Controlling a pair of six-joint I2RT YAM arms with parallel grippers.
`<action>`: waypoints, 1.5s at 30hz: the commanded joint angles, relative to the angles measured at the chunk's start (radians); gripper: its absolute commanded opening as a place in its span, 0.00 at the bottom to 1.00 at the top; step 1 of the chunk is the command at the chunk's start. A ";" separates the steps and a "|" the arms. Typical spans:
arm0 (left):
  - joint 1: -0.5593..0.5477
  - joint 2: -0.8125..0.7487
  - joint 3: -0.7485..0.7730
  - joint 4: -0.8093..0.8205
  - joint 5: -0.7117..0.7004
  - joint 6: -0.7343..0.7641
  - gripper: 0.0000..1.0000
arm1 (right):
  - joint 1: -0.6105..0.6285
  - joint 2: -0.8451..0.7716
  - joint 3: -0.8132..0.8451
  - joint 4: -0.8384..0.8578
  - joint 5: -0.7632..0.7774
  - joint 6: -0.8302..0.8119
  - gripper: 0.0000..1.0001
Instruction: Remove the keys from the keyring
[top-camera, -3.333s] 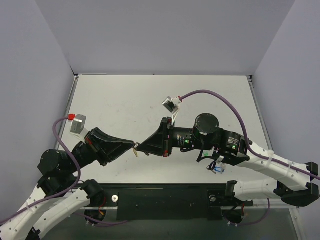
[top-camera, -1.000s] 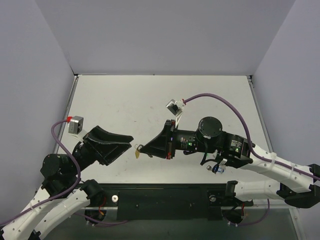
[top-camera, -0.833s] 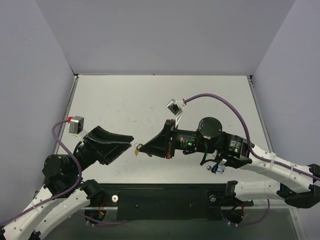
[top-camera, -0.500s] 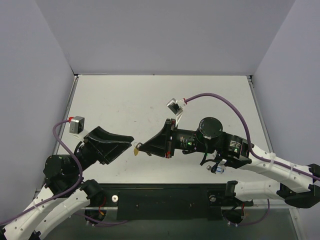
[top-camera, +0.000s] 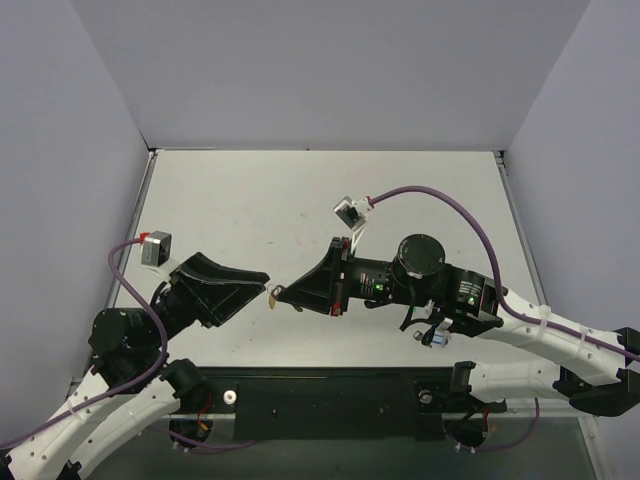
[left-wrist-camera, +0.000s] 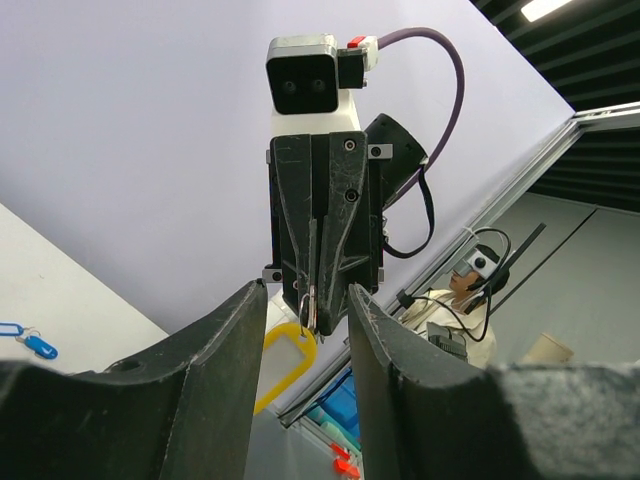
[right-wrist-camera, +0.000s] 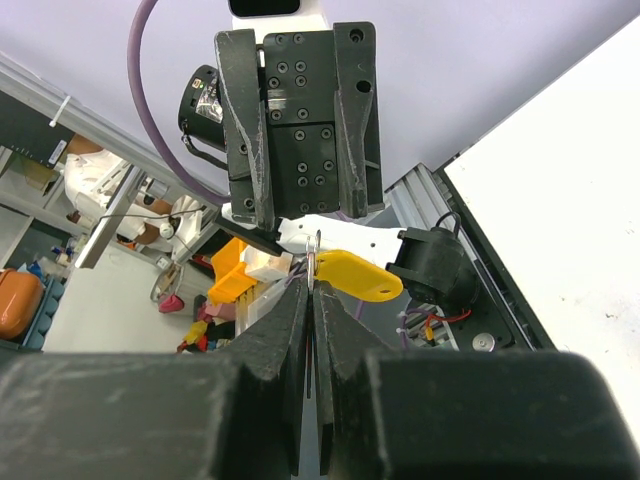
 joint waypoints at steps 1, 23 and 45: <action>-0.002 0.017 0.014 0.043 0.026 0.015 0.47 | 0.009 0.006 0.022 0.071 0.003 0.001 0.00; -0.001 0.003 0.007 0.010 0.007 0.029 0.34 | 0.009 0.039 0.053 0.066 -0.011 -0.003 0.00; -0.002 0.008 0.072 -0.102 0.050 0.110 0.00 | 0.007 0.047 0.054 0.069 -0.016 0.000 0.00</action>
